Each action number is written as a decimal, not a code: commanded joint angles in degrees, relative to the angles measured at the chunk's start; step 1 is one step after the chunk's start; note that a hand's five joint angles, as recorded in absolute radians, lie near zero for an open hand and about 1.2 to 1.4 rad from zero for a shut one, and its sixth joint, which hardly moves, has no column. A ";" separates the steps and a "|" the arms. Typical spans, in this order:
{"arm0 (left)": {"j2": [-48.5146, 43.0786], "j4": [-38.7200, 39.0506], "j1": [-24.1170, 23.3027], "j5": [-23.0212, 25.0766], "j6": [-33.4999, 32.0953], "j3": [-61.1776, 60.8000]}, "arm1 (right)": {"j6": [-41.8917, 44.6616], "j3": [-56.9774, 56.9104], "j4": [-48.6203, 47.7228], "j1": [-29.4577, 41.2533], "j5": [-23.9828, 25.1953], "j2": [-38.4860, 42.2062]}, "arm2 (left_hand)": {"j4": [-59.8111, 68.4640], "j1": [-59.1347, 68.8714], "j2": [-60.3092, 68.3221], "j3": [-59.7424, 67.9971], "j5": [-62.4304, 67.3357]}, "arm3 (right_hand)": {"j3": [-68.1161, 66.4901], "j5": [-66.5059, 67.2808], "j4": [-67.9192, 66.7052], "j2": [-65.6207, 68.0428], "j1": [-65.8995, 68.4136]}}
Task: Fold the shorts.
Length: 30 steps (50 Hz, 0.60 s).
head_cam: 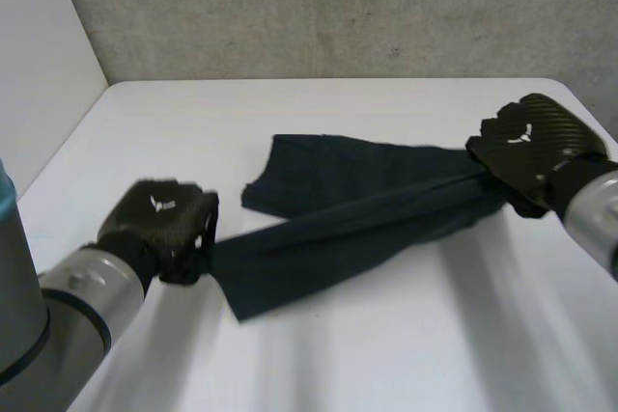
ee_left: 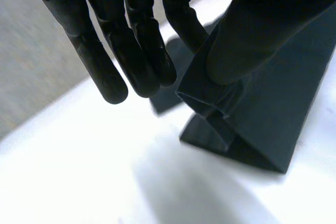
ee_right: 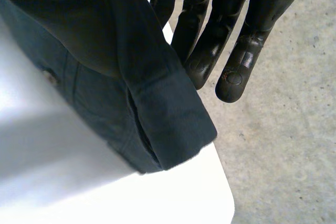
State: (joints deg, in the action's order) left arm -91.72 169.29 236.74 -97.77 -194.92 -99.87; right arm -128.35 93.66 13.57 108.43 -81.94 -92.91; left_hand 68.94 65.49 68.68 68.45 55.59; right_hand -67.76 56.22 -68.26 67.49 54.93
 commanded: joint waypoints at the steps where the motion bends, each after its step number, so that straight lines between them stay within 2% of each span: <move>1: -0.12 -1.50 -1.55 1.79 0.06 -1.29 | -0.15 2.40 8.22 -0.58 0.64 -1.58 | 11.06 14.51 11.32 11.55 14.41 | -12.24 13.78 -11.74 12.51 25.07; 6: -1.96 -0.28 -1.64 2.24 -0.02 -0.94 | 0.29 3.72 8.67 0.03 -0.50 6.14 | 11.06 14.51 11.32 11.55 14.41 | -12.24 13.78 -11.74 12.51 25.07; 15: -14.34 9.20 -1.46 1.71 -0.55 6.34 | 0.03 1.88 4.46 -0.41 -0.94 15.64 | 11.06 14.51 11.32 11.55 14.41 | -12.24 13.78 -11.74 12.51 25.07; 21: -20.86 16.94 -0.76 1.71 -1.69 17.94 | -0.50 -8.74 0.15 0.21 -4.28 21.62 | 11.06 14.51 11.32 11.55 14.41 | -12.24 13.78 -11.74 12.51 25.07; 22: -21.47 18.52 -0.41 1.80 -2.30 19.96 | -0.50 -13.72 -1.86 0.29 -5.50 23.37 | 11.06 14.51 11.32 11.55 14.41 | -12.24 13.78 -11.74 12.51 25.07; 25: -23.67 27.48 1.17 2.06 -5.29 27.70 | -1.11 -22.35 -6.17 1.00 -7.00 25.66 | 11.06 14.51 11.32 11.55 14.41 | -12.24 13.78 -11.74 12.51 25.07; 26: -24.02 30.20 1.70 2.23 -6.08 29.45 | -1.98 -28.04 -10.01 1.96 -7.44 26.89 | 11.06 14.51 11.32 11.55 14.41 | -12.24 13.78 -11.74 12.51 25.07; 27: -24.03 36.40 2.92 2.24 -7.66 32.43 | -2.51 -30.79 -12.23 2.40 -7.53 27.42 | 11.06 14.51 11.32 11.55 14.41 | -12.24 13.78 -11.74 12.51 25.07; 29: -24.38 42.94 3.55 2.32 -8.98 35.26 | -3.83 -35.72 -17.41 2.67 -7.45 28.21 | 11.06 14.51 11.32 11.55 14.41 | -12.24 13.78 -11.74 12.51 25.07; 30: -24.38 46.19 3.90 2.24 -9.34 36.40 | -5.14 -39.57 -23.09 3.02 -7.36 28.65 | 11.06 14.51 11.32 11.55 14.41 | -12.24 13.78 -11.74 12.51 25.07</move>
State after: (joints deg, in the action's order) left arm -114.81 196.15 237.79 -95.78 -199.70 -74.08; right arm -129.68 73.50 7.43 109.56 -88.04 -67.89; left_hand 68.96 65.49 68.68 68.46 55.59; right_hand -67.76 56.22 -68.26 67.62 55.68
